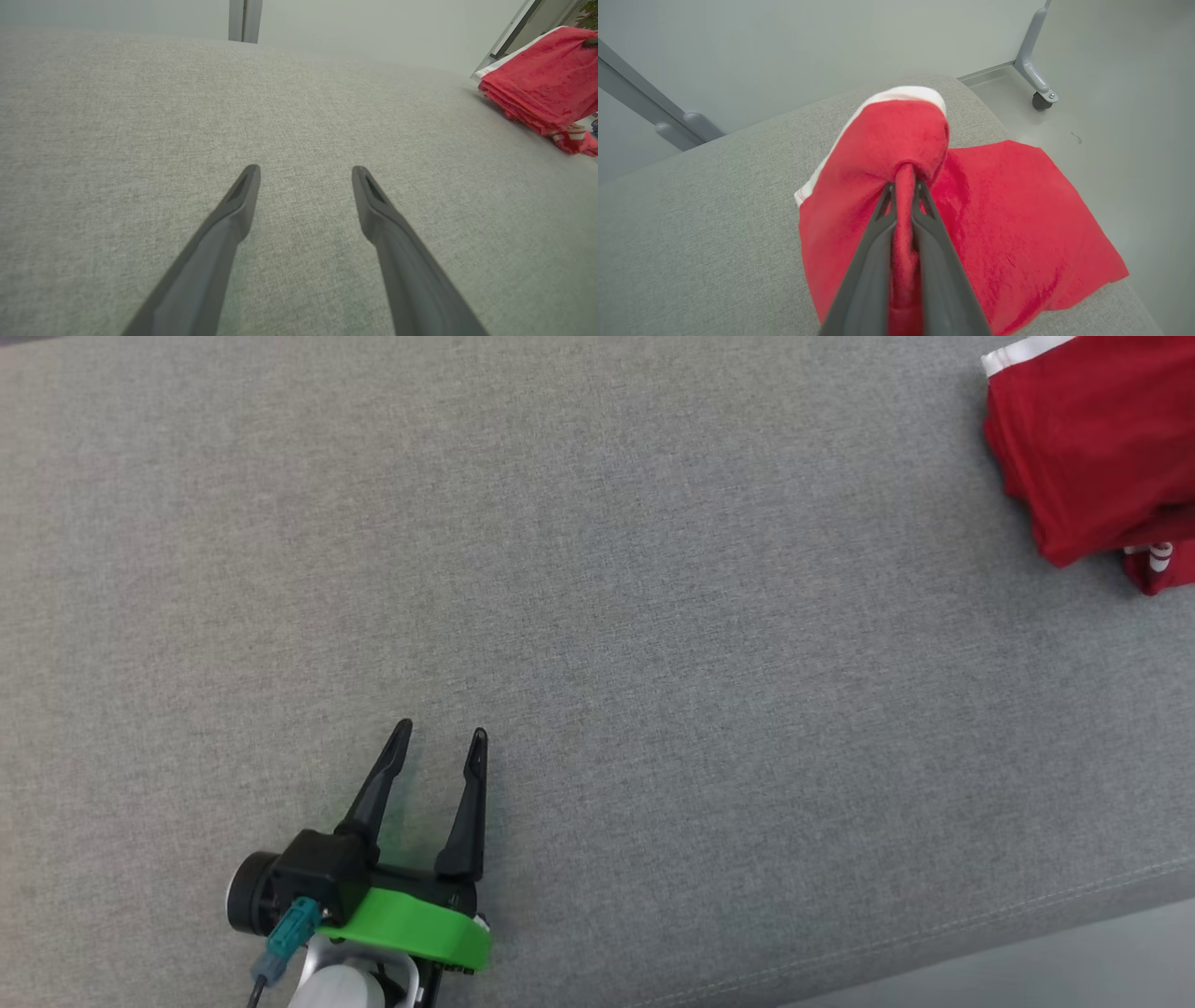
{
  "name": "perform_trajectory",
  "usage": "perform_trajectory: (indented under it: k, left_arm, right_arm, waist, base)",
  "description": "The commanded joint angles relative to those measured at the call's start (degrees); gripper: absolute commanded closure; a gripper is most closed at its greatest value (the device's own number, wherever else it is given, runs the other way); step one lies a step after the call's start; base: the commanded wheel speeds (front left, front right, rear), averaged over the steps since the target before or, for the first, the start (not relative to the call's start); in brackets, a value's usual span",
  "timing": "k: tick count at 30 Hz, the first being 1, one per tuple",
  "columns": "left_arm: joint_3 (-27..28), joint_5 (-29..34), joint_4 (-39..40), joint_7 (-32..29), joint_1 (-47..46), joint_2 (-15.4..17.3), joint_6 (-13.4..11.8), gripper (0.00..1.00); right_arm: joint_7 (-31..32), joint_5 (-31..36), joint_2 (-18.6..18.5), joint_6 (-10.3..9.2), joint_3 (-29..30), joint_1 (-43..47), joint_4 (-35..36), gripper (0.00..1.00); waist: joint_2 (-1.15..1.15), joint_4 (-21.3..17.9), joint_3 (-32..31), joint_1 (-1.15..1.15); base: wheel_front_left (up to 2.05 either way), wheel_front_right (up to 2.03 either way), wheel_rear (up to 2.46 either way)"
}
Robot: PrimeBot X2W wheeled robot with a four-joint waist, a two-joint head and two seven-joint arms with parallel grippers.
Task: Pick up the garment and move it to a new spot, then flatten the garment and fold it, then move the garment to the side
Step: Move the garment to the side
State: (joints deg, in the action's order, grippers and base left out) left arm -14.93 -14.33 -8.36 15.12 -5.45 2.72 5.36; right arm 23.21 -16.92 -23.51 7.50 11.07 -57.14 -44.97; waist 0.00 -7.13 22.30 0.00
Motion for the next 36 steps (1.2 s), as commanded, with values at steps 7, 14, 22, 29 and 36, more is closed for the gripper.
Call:
perform_trajectory:
  k: [7, 14, 22, 29, 36]
  left_arm:
    - [1.73, 0.6, -0.28, 0.0, 1.06, 0.32, 0.25, 0.0]
    - [2.71, 0.7, 0.48, -0.02, 0.71, 0.32, 0.01, 0.0]
    - [3.9, -0.42, 1.6, -0.01, 2.36, 0.32, 0.05, 0.0]
    - [6.39, -2.69, 2.64, 0.0, 6.05, 0.31, -1.87, 0.0]
    - [10.16, -2.88, 3.67, 0.0, 11.68, 0.31, -4.15, 0.0]
  right_arm:
    - [2.32, 7.42, -4.16, -0.04, 4.09, -3.35, -2.27, 1.0]
    - [-0.92, 15.31, -7.81, -0.04, 6.93, -2.77, -1.44, 0.0]
    - [-14.0, 16.64, -4.85, -0.05, 4.02, 0.03, 2.25, 0.0]
    - [-23.98, 9.95, -1.75, -0.06, -4.91, 7.41, 9.54, 0.0]
    - [-30.83, 5.31, 2.16, -0.06, -9.1, 22.93, 20.68, 0.0]
  waist:
    - [0.0, 2.71, 4.19, 0.0]
    - [0.0, 2.83, 4.97, 0.0]
    - [0.0, 1.81, 0.43, 0.0]
    - [0.0, 2.65, -7.85, 0.0]
    - [0.0, 5.73, -17.15, 0.0]
  base:
    - [0.0, 0.0, 0.0]
    - [0.0, 0.0, 0.0]
    - [0.0, 0.0, 0.0]
    - [0.0, 0.0, 0.0]
    - [0.0, 0.0, 0.0]
